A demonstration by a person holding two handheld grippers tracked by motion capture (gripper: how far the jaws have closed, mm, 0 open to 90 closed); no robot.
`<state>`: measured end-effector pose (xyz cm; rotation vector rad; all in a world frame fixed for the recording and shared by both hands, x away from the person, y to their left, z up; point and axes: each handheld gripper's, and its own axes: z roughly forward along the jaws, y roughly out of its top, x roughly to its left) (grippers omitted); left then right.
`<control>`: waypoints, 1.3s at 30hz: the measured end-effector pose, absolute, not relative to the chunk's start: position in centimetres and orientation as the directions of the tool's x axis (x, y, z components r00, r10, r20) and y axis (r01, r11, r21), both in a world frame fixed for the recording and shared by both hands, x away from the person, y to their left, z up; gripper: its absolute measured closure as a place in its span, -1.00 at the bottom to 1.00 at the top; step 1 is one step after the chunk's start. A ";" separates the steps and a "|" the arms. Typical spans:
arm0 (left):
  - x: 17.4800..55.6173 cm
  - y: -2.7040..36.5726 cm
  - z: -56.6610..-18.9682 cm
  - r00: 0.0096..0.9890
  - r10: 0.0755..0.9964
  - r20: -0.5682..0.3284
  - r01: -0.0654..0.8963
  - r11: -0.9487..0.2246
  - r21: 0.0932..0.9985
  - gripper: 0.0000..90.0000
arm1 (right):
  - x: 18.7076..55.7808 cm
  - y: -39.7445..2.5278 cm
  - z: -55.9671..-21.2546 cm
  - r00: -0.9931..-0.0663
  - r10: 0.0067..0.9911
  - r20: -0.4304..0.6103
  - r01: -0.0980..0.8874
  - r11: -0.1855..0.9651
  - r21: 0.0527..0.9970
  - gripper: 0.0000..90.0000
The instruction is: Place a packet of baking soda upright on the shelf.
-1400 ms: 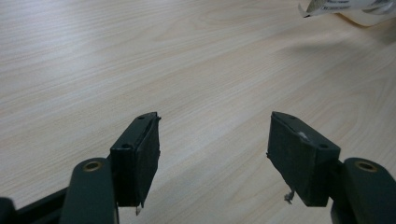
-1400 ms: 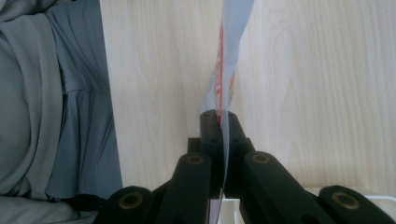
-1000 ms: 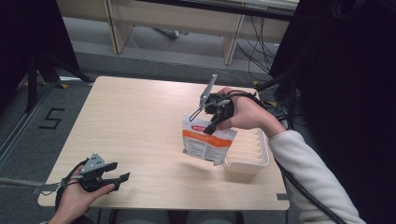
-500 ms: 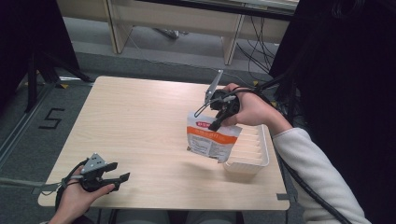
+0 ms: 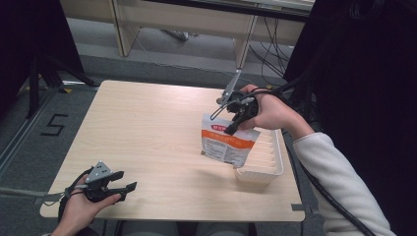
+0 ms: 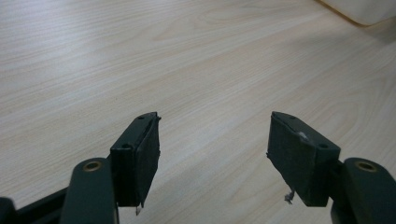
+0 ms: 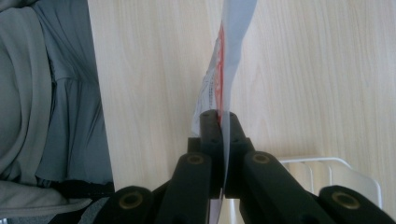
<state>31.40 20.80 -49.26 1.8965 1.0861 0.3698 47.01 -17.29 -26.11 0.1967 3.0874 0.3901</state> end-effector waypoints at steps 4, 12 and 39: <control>31.4 20.8 -49.2 0.573 0.804 -0.160 0.538 -0.222 0.813 -0.25 | 47.0 -17.6 -25.9 -0.990 0.139 -0.015 0.131 0.960 0.246 1.00; 31.4 20.8 -49.3 0.570 0.805 -0.164 0.539 -0.216 0.814 -0.25 | 47.0 -18.1 -25.6 -0.988 0.151 -0.017 0.143 0.962 0.233 1.00; 31.4 20.8 -49.2 0.571 0.805 -0.160 0.540 -0.221 0.812 -0.26 | 47.4 -20.1 -24.1 -0.987 0.148 -0.057 0.130 0.963 0.236 1.00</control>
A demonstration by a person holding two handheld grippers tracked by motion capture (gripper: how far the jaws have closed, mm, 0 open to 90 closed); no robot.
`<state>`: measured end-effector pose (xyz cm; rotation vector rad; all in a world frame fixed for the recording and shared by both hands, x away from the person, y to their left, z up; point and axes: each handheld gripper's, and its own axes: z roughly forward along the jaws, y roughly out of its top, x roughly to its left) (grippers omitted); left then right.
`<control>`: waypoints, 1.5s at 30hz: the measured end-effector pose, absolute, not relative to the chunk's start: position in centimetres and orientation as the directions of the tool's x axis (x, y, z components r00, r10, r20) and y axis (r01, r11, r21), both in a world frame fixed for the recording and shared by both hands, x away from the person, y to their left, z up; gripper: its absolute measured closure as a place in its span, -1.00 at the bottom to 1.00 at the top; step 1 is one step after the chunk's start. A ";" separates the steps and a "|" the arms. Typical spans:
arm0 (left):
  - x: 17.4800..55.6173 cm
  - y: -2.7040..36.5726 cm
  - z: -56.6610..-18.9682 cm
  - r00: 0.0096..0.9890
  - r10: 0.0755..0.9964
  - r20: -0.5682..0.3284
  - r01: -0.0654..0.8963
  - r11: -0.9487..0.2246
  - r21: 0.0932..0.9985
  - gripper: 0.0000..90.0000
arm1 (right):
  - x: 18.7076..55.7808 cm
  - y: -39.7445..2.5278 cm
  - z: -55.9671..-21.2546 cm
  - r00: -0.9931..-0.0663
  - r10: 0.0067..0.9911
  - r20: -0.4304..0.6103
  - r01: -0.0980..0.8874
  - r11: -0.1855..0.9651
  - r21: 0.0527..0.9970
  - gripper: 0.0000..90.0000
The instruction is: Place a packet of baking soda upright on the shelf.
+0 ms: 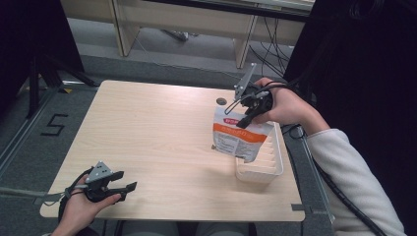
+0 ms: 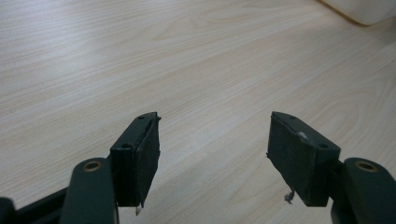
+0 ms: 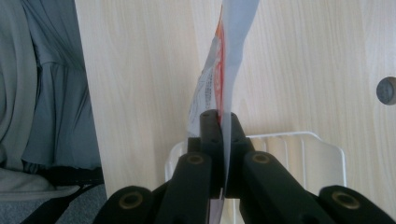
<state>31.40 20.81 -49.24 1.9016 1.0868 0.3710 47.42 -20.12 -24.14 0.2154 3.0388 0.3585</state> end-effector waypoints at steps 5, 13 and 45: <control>31.4 20.8 -49.2 0.572 0.806 -0.157 0.538 -0.224 0.813 -0.26 | 47.5 -20.6 -23.9 -0.987 0.151 -0.061 0.133 0.963 0.233 1.00; 31.4 20.8 -49.2 0.571 0.806 -0.158 0.538 -0.221 0.813 -0.26 | 47.5 -21.3 -23.8 -0.984 0.168 -0.062 0.152 0.965 0.214 1.00; 31.4 20.8 -49.3 0.565 0.809 -0.163 0.544 -0.216 0.811 -0.26 | 47.9 -24.2 -23.8 -0.984 0.164 -0.069 0.149 0.971 0.188 1.00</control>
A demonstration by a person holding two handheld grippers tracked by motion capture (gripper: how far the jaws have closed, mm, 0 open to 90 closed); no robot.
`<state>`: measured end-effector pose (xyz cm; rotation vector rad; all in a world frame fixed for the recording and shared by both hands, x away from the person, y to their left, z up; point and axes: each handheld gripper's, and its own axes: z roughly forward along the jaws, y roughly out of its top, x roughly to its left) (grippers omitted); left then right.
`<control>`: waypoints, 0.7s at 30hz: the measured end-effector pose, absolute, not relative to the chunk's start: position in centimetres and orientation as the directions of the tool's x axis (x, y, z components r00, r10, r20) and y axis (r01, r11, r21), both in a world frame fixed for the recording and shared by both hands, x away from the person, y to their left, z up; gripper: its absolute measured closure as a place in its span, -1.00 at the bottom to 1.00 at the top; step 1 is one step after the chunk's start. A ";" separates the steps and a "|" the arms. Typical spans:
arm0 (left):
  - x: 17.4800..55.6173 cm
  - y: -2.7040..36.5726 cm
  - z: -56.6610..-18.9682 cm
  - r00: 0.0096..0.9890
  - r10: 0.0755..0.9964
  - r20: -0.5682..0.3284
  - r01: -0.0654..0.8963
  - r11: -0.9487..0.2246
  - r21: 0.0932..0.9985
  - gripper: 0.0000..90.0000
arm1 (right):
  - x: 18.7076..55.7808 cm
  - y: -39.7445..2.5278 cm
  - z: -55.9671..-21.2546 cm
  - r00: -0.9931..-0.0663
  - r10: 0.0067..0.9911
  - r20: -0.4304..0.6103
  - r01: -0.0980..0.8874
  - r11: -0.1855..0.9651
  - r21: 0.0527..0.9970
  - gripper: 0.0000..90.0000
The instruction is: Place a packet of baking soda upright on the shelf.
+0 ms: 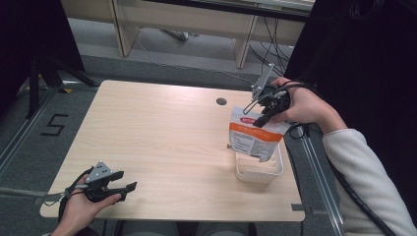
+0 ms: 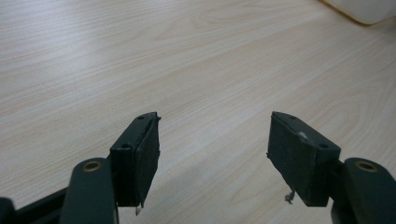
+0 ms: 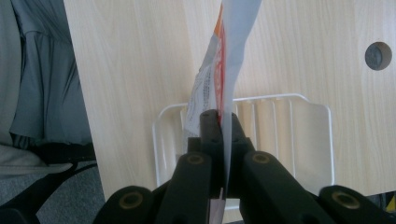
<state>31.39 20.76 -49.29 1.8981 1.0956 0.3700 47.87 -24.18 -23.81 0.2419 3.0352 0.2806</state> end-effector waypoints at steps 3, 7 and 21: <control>31.4 20.8 -49.2 0.570 0.808 -0.150 0.537 -0.228 0.812 -0.26 | 47.9 -24.5 -23.7 -0.988 0.130 -0.078 0.112 0.973 0.201 1.00; 31.4 20.8 -49.2 0.568 0.810 -0.148 0.536 -0.227 0.813 -0.26 | 47.8 -25.0 -23.2 -0.986 0.146 -0.083 0.126 0.970 0.209 1.00; 31.5 20.7 -49.3 0.565 0.810 -0.156 0.538 -0.218 0.814 -0.26 | 47.6 -26.3 -23.5 -0.982 0.170 -0.078 0.151 0.967 0.205 1.00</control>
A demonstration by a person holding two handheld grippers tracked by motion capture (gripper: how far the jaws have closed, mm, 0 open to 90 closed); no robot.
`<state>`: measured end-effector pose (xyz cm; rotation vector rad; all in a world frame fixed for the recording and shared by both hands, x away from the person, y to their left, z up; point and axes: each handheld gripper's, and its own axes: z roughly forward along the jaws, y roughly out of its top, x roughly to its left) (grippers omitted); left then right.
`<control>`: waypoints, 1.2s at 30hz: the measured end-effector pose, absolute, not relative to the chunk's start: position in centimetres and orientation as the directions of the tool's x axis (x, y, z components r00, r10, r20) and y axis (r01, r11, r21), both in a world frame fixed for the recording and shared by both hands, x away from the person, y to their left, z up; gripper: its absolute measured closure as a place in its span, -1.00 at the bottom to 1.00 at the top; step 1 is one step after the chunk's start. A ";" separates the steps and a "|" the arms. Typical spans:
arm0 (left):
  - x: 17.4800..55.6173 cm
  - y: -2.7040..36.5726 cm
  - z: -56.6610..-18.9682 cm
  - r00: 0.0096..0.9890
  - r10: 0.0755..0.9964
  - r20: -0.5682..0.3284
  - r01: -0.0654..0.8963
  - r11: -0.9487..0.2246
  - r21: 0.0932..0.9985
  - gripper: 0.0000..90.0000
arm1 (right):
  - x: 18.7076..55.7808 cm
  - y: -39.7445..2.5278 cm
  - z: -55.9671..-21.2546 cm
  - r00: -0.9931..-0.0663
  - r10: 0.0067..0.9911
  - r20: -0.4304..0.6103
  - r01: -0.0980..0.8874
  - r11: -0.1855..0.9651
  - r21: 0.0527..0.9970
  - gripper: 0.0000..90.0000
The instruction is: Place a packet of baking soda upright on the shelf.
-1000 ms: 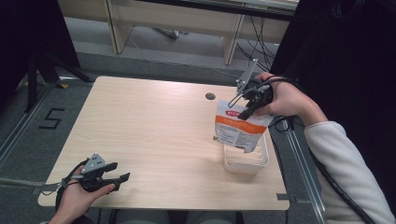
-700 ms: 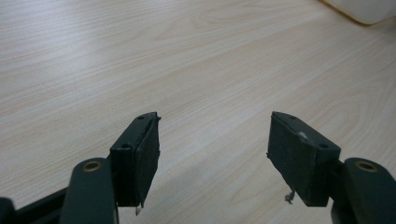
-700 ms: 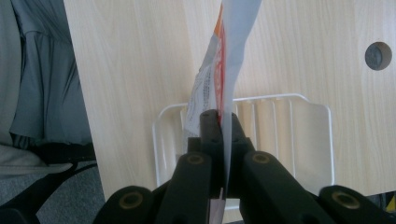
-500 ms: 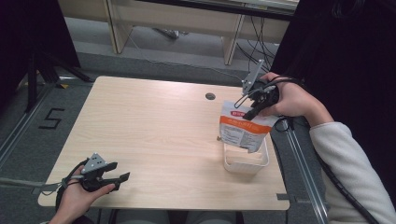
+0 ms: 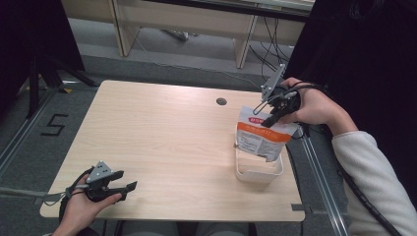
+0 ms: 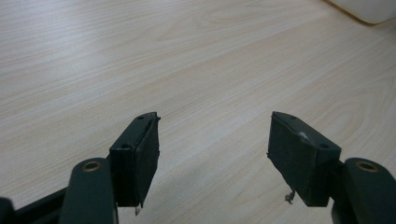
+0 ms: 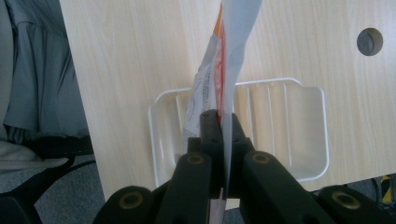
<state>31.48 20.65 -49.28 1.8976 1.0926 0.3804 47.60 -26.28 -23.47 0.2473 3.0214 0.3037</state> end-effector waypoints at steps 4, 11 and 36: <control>31.5 20.7 -49.3 0.572 0.807 -0.144 0.528 -0.228 0.818 -0.26 | 47.6 -26.4 -23.6 -0.982 0.170 -0.078 0.151 0.967 0.207 1.00; 31.5 20.6 -49.2 0.571 0.808 -0.147 0.532 -0.228 0.815 -0.27 | 47.7 -26.7 -23.7 -0.983 0.168 -0.076 0.150 0.969 0.197 1.00; 31.5 20.5 -49.3 0.570 0.808 -0.151 0.535 -0.224 0.815 -0.27 | 48.0 -26.8 -25.1 -0.988 0.144 -0.055 0.137 0.984 0.116 1.00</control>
